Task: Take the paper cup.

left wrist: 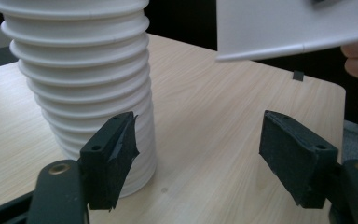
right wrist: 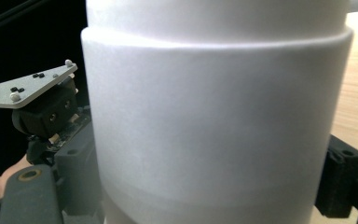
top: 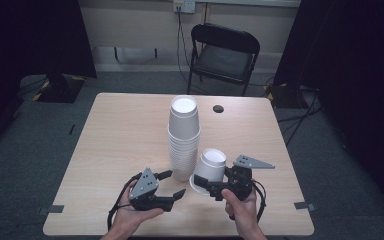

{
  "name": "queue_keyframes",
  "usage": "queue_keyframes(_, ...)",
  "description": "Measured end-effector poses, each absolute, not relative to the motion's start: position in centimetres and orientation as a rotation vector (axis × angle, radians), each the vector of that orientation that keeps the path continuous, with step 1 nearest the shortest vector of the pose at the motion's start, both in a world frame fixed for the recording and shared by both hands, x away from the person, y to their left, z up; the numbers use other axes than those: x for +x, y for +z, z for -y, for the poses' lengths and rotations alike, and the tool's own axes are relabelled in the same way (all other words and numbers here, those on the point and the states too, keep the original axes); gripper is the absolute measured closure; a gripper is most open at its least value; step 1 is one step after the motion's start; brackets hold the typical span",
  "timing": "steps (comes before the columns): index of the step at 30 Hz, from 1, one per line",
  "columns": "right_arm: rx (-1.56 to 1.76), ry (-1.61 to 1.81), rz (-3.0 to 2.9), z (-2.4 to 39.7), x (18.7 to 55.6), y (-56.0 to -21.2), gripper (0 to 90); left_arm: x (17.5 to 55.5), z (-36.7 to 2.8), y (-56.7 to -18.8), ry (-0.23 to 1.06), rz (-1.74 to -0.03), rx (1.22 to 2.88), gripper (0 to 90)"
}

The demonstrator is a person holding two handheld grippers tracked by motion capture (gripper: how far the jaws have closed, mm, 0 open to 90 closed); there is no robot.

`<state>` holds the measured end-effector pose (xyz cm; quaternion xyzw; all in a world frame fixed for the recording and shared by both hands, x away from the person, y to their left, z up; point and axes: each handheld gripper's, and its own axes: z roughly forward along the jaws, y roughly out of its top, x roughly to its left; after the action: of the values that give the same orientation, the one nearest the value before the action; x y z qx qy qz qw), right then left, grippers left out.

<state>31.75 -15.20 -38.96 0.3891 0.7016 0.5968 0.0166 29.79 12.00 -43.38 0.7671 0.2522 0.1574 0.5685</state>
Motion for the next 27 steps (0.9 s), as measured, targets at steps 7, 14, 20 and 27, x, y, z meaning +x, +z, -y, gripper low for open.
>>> queue_keyframes(7, 1.227, 1.889, -2.223, 13.8, 31.5, -39.7, 15.3, 29.2, -10.7, -43.8, 0.342, -0.545, 1.811, 25.4)
queue_keyframes(14, 1.217, 1.891, -2.272, 12.7, 31.1, -39.9, 15.3, 28.7, -10.8, -43.9, 0.422, -0.535, 1.803, 37.1)
queue_keyframes(20, 1.243, 1.895, -2.289, 11.9, 31.0, -40.2, 15.3, 28.7, -11.0, -43.8, 0.492, -0.523, 1.774, 45.5)
queue_keyframes(27, 1.314, 1.944, -2.269, 11.4, 31.2, -40.5, 15.3, 28.5, -10.7, -43.9, 0.503, -0.515, 1.738, 55.5)
